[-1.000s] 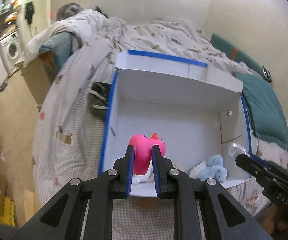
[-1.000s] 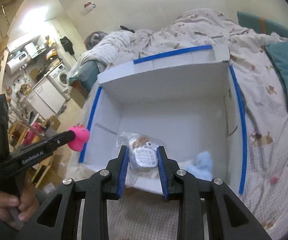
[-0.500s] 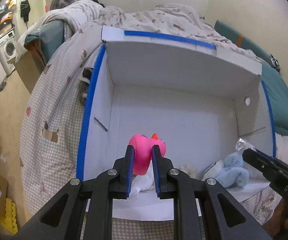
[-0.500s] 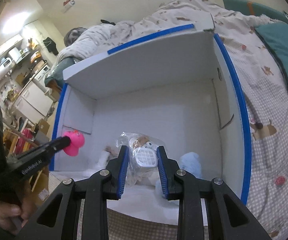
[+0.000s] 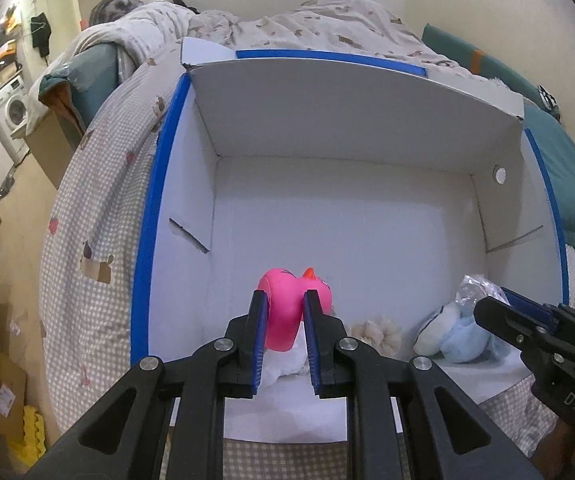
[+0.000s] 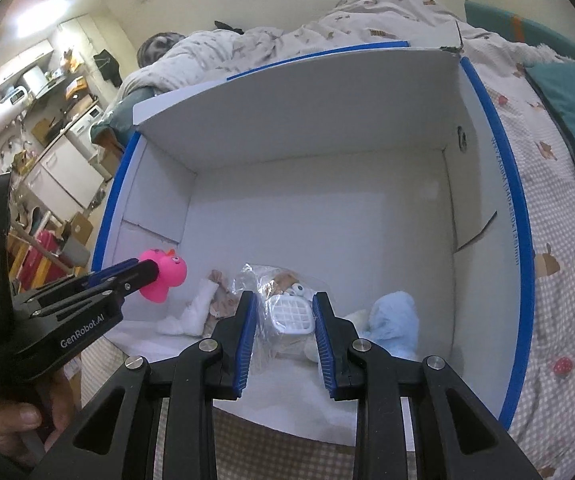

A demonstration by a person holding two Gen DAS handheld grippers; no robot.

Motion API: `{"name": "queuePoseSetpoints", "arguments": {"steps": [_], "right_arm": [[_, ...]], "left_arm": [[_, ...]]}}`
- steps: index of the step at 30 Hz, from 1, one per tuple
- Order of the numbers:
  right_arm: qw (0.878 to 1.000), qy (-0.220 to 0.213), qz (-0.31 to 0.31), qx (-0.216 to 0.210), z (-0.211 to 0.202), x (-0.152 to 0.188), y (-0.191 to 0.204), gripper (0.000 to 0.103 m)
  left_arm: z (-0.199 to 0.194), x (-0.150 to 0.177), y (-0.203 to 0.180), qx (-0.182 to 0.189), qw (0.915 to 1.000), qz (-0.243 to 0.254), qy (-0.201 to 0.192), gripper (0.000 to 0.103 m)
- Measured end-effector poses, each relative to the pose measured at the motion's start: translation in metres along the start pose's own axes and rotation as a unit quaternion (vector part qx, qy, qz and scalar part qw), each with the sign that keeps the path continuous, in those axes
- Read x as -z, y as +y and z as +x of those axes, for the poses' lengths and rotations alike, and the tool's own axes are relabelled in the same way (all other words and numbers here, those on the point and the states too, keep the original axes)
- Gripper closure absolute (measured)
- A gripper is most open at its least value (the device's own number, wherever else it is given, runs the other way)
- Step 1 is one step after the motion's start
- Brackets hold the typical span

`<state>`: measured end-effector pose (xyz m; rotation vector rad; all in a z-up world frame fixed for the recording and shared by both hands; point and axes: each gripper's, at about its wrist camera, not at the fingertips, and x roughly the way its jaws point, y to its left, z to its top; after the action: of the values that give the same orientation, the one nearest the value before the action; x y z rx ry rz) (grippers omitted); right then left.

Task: Organize soft objects
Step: 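Carry the duck and bag into the box and open the left gripper, then open the right gripper to release the clear bag inside the box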

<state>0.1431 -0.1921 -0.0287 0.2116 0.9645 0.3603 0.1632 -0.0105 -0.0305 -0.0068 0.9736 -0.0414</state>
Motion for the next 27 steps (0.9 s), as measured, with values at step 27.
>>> {"name": "queuePoseSetpoints", "arguments": {"steps": [27], "right_arm": [[1.000,0.004,0.015,0.011,0.0047,-0.0013,-0.0065,0.072]], "left_arm": [[-0.0012,0.0050,-0.0021,-0.001,1.0000,0.004,-0.004,0.087]]}}
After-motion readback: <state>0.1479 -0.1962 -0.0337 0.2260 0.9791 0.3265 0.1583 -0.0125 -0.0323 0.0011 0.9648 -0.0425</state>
